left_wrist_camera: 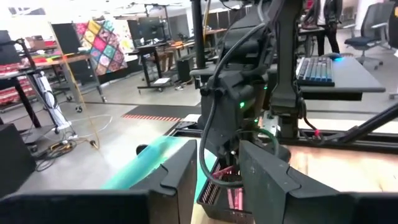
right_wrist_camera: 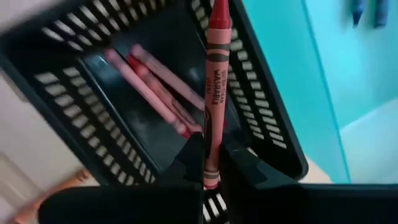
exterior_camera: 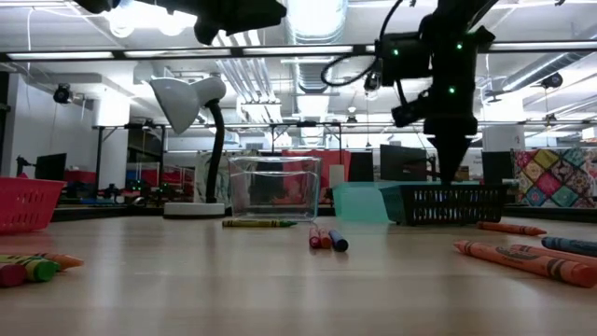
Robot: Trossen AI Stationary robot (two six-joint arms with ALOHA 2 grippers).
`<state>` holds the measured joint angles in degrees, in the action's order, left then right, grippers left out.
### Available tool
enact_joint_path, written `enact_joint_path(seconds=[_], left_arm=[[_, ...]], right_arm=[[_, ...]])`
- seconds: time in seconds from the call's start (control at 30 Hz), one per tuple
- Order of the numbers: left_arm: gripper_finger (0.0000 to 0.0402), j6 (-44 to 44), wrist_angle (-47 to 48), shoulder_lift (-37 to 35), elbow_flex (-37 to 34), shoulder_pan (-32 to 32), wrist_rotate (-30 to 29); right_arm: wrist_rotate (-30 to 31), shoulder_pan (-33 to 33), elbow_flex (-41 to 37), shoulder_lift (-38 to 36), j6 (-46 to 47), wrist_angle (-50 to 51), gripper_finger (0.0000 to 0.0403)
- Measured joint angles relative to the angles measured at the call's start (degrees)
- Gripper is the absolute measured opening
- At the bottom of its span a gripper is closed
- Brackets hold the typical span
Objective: Sort crayons
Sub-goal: Put the red crayon into the black bin, then put the green crayon into the orange bin
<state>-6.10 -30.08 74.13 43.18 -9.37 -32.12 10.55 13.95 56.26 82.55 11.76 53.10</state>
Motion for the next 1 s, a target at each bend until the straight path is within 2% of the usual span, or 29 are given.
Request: enact_joint_path(seconds=[0.17, 0.37, 0.53, 0.73, 1.0], left_arm=[[0.0103, -1.0, 0.4, 0.0, 0.0, 0.0, 0.0], [0.0103, -0.7, 2.2, 0.0, 0.0, 0.0, -0.1], [0.0103, 1.2, 6.6, 0.0, 0.0, 0.0, -0.4], [0.0103, 4.1, 13.6, 0.0, 0.0, 0.0, -0.4], [0.0103, 5.6, 21.2, 2.1, -0.1, 0.0, -0.4]], right_arm=[[0.1, 0.1, -0.3, 0.7, -2.6, -0.7, 0.0022], [0.1, 0.4, 0.0, 0.6, -2.8, -2.6, 0.0069], [0.1, 0.3, 1.2, 0.5, -2.8, -2.7, 0.0092], [0.1, 0.3, 3.9, 0.4, -2.8, -3.6, 0.0088], [0.0, 0.2, 5.6, 0.1, -6.5, -17.8, 0.0071]])
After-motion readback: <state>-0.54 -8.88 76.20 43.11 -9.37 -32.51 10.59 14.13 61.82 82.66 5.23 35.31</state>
